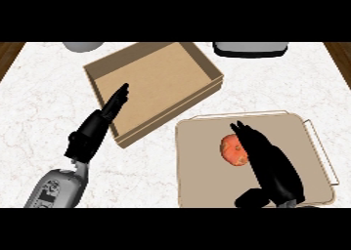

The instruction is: Pick the squash from the tray and place it in the cardboard box

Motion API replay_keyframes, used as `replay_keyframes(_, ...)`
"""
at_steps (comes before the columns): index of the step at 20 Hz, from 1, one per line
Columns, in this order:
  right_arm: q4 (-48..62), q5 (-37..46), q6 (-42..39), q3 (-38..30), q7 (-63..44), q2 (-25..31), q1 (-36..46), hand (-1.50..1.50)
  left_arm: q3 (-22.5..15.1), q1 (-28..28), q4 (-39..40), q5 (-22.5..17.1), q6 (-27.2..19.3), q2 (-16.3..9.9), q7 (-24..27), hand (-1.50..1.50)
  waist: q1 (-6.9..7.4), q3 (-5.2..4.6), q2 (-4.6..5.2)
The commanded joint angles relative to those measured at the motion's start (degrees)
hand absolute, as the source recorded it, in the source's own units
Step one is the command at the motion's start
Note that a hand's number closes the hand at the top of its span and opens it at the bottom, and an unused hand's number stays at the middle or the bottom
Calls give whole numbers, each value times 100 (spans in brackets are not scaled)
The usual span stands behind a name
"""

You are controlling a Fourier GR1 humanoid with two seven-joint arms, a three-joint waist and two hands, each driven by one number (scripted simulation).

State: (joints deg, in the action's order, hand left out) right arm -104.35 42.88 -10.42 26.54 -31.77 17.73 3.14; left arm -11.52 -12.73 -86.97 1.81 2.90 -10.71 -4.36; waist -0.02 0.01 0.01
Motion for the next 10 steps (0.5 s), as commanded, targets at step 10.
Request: replay_keyframes(10, 959, 629, -133, -304, 569, -567, 263, -150, 234, 242, -839, 185, 262, 234, -646, 0, 29, 1, -8)
